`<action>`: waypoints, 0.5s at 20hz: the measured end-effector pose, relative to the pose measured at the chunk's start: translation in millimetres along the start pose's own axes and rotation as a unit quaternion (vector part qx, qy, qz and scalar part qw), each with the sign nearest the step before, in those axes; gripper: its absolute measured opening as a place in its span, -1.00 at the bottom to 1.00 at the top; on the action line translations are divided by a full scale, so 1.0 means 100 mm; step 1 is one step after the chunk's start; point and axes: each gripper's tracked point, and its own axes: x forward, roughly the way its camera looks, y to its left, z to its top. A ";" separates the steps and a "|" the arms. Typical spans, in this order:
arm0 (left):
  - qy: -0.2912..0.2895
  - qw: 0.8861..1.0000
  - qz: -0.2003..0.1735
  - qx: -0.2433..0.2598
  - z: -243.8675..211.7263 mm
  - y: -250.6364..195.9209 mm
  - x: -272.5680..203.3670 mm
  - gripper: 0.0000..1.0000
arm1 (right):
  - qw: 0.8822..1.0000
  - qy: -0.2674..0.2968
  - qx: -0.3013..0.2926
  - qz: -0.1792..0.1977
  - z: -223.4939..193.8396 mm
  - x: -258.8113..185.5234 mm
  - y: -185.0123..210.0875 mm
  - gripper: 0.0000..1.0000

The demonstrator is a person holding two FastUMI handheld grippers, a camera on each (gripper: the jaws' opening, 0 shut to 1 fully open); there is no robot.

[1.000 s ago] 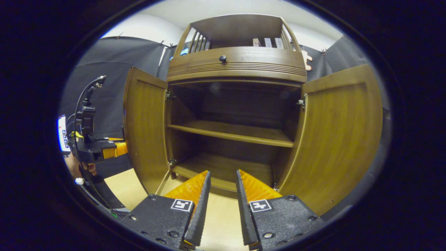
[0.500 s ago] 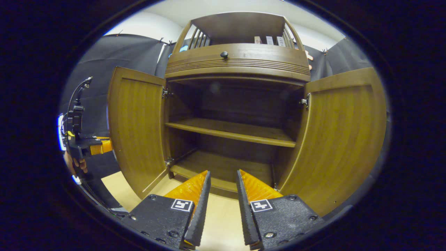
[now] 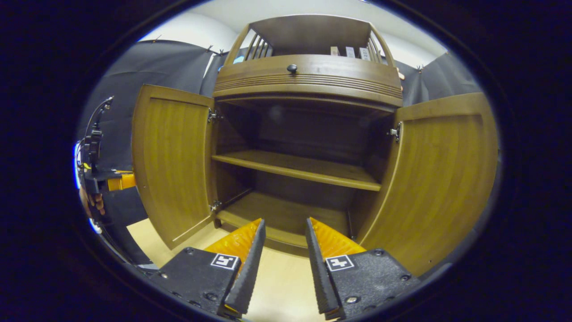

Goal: Open the right door of the double-door shoe cabinet with the right hand, and open the left door with the left hand.

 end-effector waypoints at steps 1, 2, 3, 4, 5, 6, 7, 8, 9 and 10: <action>0.000 1.000 0.007 0.003 -0.01 0.05 -0.03 -0.69 | 1.000 0.001 0.001 -0.002 0.00 0.01 0.00 0.20; 0.000 1.000 0.015 0.003 -0.01 0.12 -0.05 -0.70 | 1.000 0.002 0.003 -0.003 0.00 0.00 0.00 0.35; 0.000 1.000 0.024 0.000 -0.01 0.18 -0.07 -0.70 | 1.000 0.003 0.005 -0.003 0.00 0.00 0.01 0.38; 0.001 0.999 0.035 -0.007 -0.01 0.24 -0.10 -0.70 | 1.000 0.002 0.006 -0.002 0.00 -0.01 0.02 0.38; -0.002 0.999 0.047 -0.014 0.01 0.31 -0.13 -0.69 | 1.000 0.002 0.005 -0.001 0.01 0.00 0.02 0.38; -0.006 0.998 0.054 -0.021 0.04 0.33 -0.18 -0.69 | 1.000 -0.001 0.004 -0.002 0.01 0.01 0.01 0.25; -0.012 0.998 0.056 -0.028 0.09 0.31 -0.22 -0.68 | 1.000 -0.003 0.003 -0.002 0.03 0.01 0.01 0.25; -0.021 0.998 0.055 -0.031 0.15 0.28 -0.26 -0.67 | 1.000 -0.005 0.003 -0.003 0.04 0.02 0.00 0.25; -0.028 0.998 0.051 -0.031 0.23 0.24 -0.29 -0.66 | 1.000 -0.008 0.003 -0.003 0.07 0.03 0.00 0.25; -0.037 0.998 0.044 -0.029 0.32 0.16 -0.32 -0.66 | 1.000 -0.012 0.003 -0.003 0.09 0.04 0.00 0.26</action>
